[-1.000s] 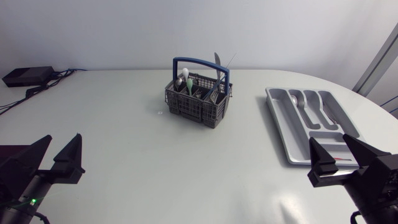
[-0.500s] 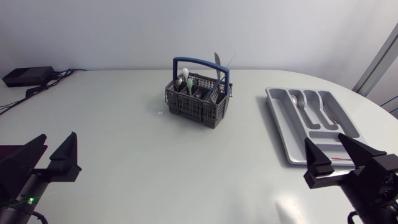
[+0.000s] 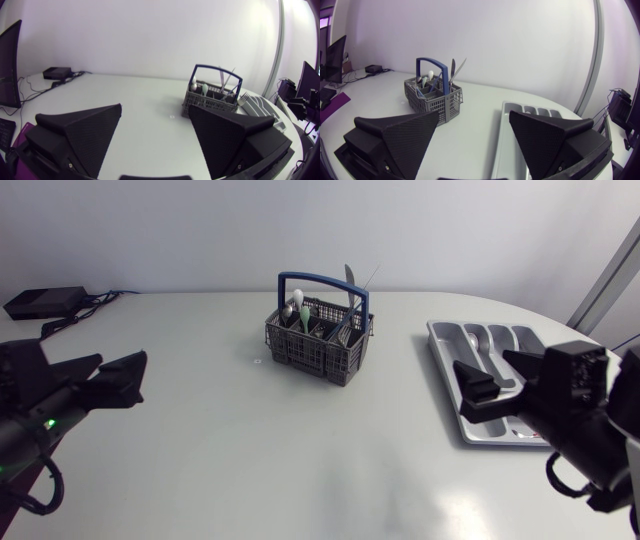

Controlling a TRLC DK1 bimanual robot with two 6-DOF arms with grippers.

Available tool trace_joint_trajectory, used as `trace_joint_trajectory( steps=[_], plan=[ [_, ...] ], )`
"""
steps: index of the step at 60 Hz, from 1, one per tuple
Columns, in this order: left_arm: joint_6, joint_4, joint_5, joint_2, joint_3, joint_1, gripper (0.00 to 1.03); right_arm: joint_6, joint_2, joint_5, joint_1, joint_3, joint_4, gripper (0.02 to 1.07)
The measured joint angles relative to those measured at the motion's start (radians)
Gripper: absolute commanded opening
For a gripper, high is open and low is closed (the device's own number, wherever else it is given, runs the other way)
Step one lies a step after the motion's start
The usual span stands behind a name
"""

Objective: Unload the cutlery basket into the drawer organizer.

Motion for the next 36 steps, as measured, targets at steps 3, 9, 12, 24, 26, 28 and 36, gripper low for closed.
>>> trace_joint_trajectory(
  steps=[3, 9, 12, 24, 26, 28, 36],
  plan=[
    [-0.007, -0.043, 0.0, 0.111, 0.06, -0.011, 0.93, 0.0, 0.098, -0.002, 0.004, 0.05, -0.002, 1.03],
    [-0.01, -0.134, 0.0, 0.285, 0.173, -0.012, 0.93, -0.024, 0.219, -0.002, 0.024, 0.132, -0.043, 1.03],
    [-0.01, -0.153, 0.0, 0.354, 0.22, -0.011, 0.93, -0.047, 0.266, -0.002, 0.04, 0.169, -0.054, 1.03],
    [0.076, -0.177, 0.084, 0.599, 0.408, 0.033, 0.93, -0.122, 0.536, -0.043, 0.088, 0.428, -0.21, 1.02],
    [0.126, -0.184, 0.085, 0.64, 0.439, 0.032, 0.93, -0.129, 0.582, -0.043, 0.09, 0.476, -0.248, 1.02],
    [0.171, -0.188, 0.087, 0.682, 0.468, 0.026, 0.93, -0.132, 0.624, -0.046, 0.092, 0.524, -0.293, 1.02],
    [0.255, -0.253, 0.091, 0.803, 0.559, -0.009, 0.98, -0.154, 0.78, -0.05, 0.092, 0.671, -0.325, 0.96]
  ],
)
